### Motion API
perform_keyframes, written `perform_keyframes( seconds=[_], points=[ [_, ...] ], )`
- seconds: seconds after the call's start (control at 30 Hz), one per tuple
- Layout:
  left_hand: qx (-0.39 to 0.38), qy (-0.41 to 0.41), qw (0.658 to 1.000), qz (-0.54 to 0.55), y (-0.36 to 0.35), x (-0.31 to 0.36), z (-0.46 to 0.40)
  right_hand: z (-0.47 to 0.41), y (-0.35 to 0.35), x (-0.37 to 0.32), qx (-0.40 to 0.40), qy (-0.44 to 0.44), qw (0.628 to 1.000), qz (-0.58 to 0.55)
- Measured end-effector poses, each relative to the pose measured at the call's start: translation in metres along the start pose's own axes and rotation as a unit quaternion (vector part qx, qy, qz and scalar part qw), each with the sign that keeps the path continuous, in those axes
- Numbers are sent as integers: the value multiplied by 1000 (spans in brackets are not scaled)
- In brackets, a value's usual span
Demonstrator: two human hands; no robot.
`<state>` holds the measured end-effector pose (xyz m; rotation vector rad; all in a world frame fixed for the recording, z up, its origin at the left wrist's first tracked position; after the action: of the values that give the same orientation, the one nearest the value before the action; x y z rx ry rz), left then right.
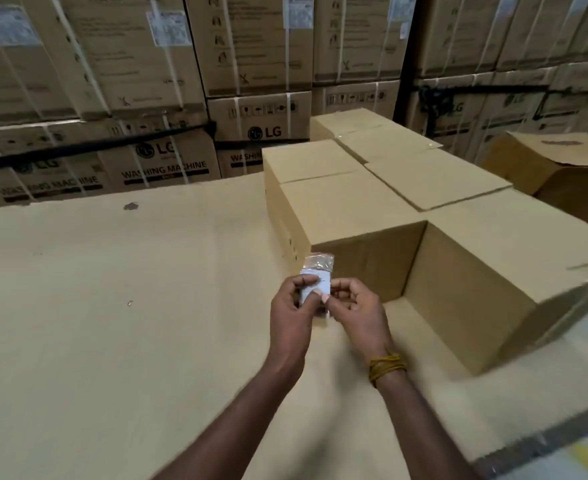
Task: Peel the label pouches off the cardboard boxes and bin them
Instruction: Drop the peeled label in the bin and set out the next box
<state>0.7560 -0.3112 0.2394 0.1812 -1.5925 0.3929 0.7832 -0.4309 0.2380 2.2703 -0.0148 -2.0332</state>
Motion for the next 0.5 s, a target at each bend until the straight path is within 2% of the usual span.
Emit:
perform_keyframes(
  seconds=[0.13,0.23,0.3,0.4,0.5],
  points=[
    [-15,77,997,-17,22,-43,103,106,10,42,31,-27,998,40],
    [-62,133,986,-77,28,-84,165,174,27,75,51,-23,991,125],
    [-83,191,976,-71,26,-107,202,213,42,97,57,0,977,203],
    [-107,278,953,-52,15,-134,253,265,68,130,52,9,952,300],
    [-111,389,914,9,-2,-159,296,310,95,159,43,12,940,338]
  ],
)
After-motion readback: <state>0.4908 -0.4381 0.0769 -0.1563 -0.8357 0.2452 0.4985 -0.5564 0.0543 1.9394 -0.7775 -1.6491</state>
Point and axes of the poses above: each hand's wrist, its own z-axis away from the middle knuckle, its own y-axis out of the back of the hand, x = y × z, the point moved 2 cm from there along -z, towards the middle knuckle, and after that the axes turned 1 degree about -z, right-handed, at the moved point
